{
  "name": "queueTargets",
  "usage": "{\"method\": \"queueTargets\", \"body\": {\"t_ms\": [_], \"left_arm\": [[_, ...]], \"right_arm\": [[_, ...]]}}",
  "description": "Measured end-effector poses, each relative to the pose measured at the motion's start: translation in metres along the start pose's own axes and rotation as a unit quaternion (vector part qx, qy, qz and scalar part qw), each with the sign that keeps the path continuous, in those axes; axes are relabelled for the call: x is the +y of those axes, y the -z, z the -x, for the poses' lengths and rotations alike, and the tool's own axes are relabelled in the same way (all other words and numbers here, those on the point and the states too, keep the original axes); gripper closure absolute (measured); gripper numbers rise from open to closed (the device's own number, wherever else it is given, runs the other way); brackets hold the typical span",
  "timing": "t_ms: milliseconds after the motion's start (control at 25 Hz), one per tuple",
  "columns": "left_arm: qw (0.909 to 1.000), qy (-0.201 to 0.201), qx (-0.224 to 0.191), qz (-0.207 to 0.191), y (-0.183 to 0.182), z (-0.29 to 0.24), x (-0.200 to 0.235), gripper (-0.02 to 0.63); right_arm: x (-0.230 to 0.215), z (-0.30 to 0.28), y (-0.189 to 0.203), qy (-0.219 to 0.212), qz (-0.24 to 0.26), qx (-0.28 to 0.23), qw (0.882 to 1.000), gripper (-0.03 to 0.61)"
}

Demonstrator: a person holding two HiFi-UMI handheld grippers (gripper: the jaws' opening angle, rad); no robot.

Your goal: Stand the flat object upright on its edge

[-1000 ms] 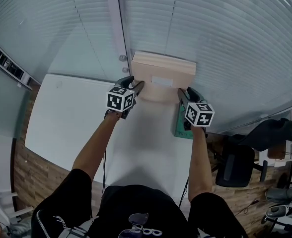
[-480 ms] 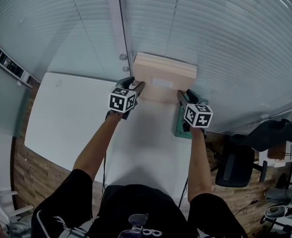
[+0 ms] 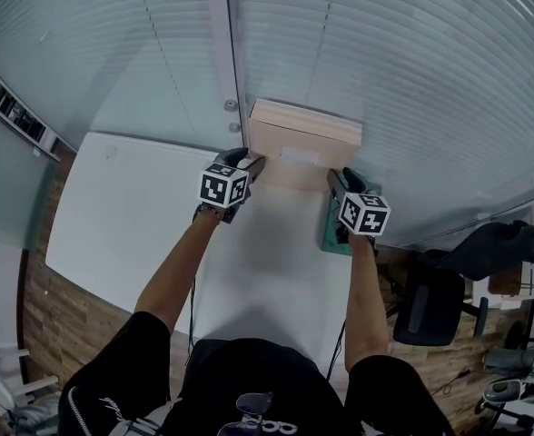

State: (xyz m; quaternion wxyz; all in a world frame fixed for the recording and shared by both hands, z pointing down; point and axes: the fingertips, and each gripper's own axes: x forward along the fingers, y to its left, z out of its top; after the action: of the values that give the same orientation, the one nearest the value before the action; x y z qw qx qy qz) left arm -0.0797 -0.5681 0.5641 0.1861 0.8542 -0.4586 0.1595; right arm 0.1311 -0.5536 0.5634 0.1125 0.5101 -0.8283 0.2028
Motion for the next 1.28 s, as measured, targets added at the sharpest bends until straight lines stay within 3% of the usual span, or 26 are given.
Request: {"method": "queueTargets", "body": {"t_ms": [480, 920, 1280], "left_arm": [[0.9999, -0.004, -0.013, 0.003, 0.002, 0.031, -0.013, 0.399], [0.9995, 0.000, -0.032, -0.008, 0.003, 0.076, -0.042, 0.405], [0.9992, -0.001, -0.030, -0.027, 0.017, 0.110, -0.060, 0.422]], "right_arm": [[0.014, 0.019, 0.019, 0.001, 0.006, 0.022, 1.000, 0.403], [0.045, 0.058, 0.022, 0.000, 0.031, 0.011, 0.999, 0.491], [0.074, 0.081, 0.025, -0.013, 0.043, -0.001, 0.999, 0.513]]}}
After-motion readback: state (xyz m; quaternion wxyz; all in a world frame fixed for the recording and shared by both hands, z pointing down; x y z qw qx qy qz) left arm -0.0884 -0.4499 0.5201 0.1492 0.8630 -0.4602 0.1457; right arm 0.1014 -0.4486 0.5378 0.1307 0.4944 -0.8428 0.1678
